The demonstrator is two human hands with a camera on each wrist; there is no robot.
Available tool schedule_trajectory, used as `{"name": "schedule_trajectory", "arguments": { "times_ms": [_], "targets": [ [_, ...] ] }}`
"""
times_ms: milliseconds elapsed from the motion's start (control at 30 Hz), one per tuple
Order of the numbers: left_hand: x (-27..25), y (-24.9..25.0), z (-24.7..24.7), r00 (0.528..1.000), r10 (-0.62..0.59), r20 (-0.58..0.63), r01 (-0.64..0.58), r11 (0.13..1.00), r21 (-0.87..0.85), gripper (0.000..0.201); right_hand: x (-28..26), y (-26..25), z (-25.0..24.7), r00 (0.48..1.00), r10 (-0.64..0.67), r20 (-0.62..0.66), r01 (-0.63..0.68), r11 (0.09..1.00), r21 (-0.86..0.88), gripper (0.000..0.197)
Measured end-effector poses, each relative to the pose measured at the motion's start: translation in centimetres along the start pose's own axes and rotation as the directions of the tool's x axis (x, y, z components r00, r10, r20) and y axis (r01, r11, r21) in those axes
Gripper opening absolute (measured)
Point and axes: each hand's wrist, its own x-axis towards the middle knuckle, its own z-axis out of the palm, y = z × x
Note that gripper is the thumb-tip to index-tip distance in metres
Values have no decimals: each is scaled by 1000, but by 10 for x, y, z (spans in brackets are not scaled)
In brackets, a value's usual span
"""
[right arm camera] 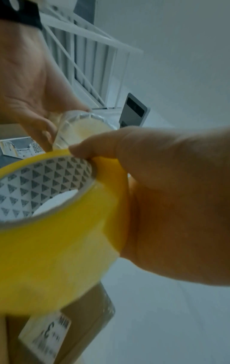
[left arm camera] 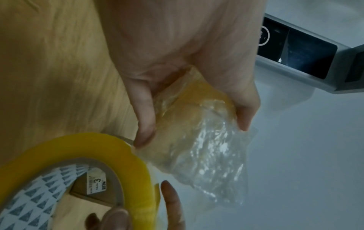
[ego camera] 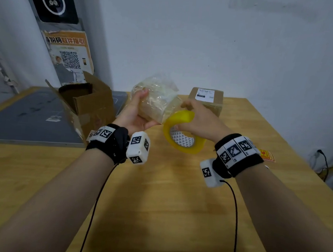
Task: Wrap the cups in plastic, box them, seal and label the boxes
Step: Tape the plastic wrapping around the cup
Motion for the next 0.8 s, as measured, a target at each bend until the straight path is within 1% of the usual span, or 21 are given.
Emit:
{"name": "schedule_trajectory", "arguments": {
  "times_ms": [67,133,200,267,300,367,433,467,533,600,667,700,733,800],
  "targets": [
    [3,-1,-4,999,9,-44,-8,1000,23,74,-3,4,2,1000,-17,-7,18,996,86,75],
    [2,-3,-1,996,-2,-85,6,999,51,73,-3,5,7,1000,-23,21,20,993,115,86],
    [-2,-6,3,995,-56,-86,64,992,104,69,1,5,11,998,-26,61,21,997,74,94],
    [-4,-10,3,990,-113,-81,124,983,137,76,5,4,15,997,-15,78,12,999,40,95],
    [-4,-11,0,987,-129,-99,143,979,148,81,6,4,17,997,-3,80,1,1000,29,95],
    [-3,-13,-7,982,-119,-144,142,976,163,86,7,6,22,998,22,65,-22,1000,6,96],
    [-3,-15,-9,980,-127,-154,148,980,134,89,7,7,25,998,32,55,-31,999,-16,96],
    [-4,-15,-8,979,-130,-155,154,977,150,90,7,7,26,998,34,54,-33,999,-20,96],
    [-6,-15,-2,972,-93,-214,143,962,231,89,7,5,28,998,42,50,-41,999,-12,96],
    [-4,-16,2,963,-16,-268,100,947,305,87,7,2,32,998,51,44,-49,998,-41,97],
    [-2,-19,2,956,27,-293,80,935,346,94,7,-2,35,998,60,20,-58,992,-111,97],
    [0,-21,-2,953,39,-301,67,940,334,96,7,-5,35,998,61,-1,-60,987,-148,96],
    [3,-23,-6,952,55,-300,41,952,304,91,6,-7,36,998,58,-26,-62,981,-186,94],
    [6,-25,-13,957,82,-279,-6,964,265,73,4,-12,34,997,32,-73,-51,960,-276,86]
  ]
}}
